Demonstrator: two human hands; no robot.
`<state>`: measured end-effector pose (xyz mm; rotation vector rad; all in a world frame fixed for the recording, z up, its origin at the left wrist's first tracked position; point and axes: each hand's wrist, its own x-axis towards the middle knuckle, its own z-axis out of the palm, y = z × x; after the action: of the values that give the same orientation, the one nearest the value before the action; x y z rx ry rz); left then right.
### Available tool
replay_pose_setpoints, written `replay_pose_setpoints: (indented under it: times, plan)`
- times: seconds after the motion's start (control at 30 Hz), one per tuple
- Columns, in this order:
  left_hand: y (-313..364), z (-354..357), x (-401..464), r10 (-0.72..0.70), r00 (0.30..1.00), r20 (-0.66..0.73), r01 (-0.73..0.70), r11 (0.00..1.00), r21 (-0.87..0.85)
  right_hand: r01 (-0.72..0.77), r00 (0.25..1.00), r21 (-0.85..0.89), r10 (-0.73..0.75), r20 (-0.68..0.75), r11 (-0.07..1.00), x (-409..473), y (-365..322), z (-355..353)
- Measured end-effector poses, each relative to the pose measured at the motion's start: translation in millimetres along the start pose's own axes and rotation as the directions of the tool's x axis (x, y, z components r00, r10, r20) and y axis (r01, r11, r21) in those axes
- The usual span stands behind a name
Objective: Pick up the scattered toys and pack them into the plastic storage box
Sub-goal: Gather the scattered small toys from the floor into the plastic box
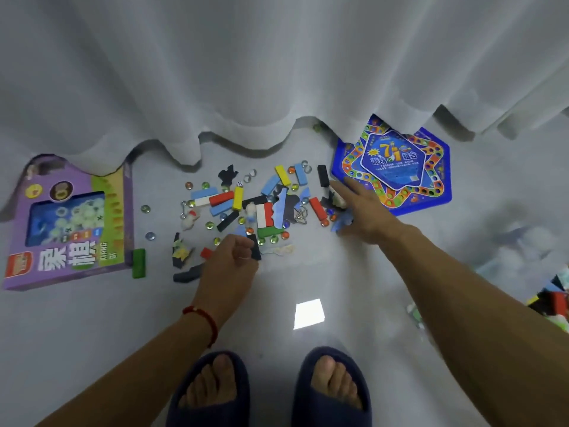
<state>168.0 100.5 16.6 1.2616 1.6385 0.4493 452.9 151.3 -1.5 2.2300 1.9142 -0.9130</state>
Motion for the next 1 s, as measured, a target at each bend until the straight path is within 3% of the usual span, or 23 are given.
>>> replay_pose_setpoints:
  times: [0.23, 0.37, 0.53, 0.7, 0.83, 0.9, 0.97, 1.0]
  plan:
    - [-3, -2, 4, -0.002, 1.0, -0.005, 0.002, 0.999, -0.048, 0.156, 0.988, -0.189, -0.152, 0.036, 0.97, 11, -6, -11]
    - [-3, 4, -3, -0.008, 1.0, 0.015, 0.009, 0.997, -0.074, 0.148, 0.989, -0.174, -0.148, 0.013, 0.974, 15, -10, -4]
    - [-1, 7, -13, 0.003, 0.999, 0.045, 0.001, 0.996, -0.093, -0.038, 0.998, -0.037, 0.036, -0.057, 0.999, 12, -10, 5]
    - [-3, 5, -19, 0.0, 0.999, 0.052, 0.005, 0.996, -0.086, -0.282, 0.956, 0.124, 0.29, -0.043, 0.951, 18, -6, 14]
    - [2, 5, -22, -0.05, 0.994, 0.101, 0.069, 0.978, -0.197, -0.316, 0.889, 0.46, 0.428, -0.162, 0.83, 2, -15, 17]
    - [10, 6, -25, -0.143, 0.97, 0.196, 0.213, 0.89, -0.402, -0.2, 0.875, 0.684, 0.442, -0.198, 0.701, -28, -35, 17]
    - [17, 7, -28, -0.192, 0.902, 0.387, 0.405, 0.686, -0.604, -0.078, 0.933, 0.803, 0.326, -0.15, 0.591, -66, -68, 22]
    - [18, 7, -28, -0.168, 0.86, 0.482, 0.482, 0.579, -0.658, -0.04, 0.97, 0.795, 0.215, -0.115, 0.605, -84, -86, 27]
